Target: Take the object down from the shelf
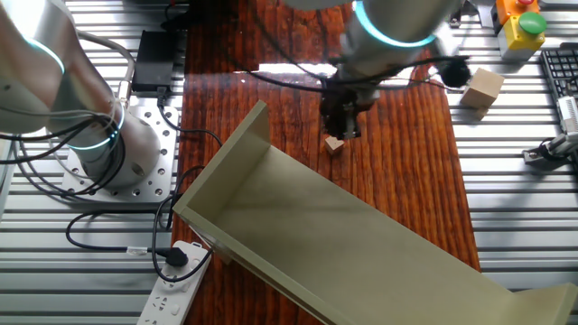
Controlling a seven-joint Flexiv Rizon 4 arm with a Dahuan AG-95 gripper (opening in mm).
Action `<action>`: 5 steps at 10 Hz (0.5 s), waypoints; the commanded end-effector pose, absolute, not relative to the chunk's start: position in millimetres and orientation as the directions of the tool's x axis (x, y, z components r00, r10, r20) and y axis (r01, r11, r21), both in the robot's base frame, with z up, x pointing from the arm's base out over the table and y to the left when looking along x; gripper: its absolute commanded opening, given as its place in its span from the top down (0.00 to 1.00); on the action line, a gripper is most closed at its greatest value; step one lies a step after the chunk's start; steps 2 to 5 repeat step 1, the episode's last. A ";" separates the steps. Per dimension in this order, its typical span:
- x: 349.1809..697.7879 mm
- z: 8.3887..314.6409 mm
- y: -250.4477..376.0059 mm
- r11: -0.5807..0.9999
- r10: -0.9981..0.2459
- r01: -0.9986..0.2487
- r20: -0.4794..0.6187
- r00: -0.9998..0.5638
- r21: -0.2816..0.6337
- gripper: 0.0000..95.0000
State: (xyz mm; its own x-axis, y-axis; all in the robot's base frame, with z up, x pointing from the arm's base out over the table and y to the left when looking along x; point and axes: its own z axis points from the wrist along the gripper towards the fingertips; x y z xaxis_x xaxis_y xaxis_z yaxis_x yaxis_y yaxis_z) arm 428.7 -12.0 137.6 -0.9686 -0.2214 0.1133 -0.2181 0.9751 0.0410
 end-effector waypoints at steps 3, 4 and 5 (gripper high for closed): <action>430.7 138.4 -14.6 0.970 -0.244 -0.242 0.088 -0.966 0.036 1.00; 430.7 138.4 -14.6 0.970 -0.244 -0.242 0.088 -0.966 0.036 1.00; 430.7 138.4 -14.6 0.970 -0.244 -0.242 0.088 -0.966 0.036 1.00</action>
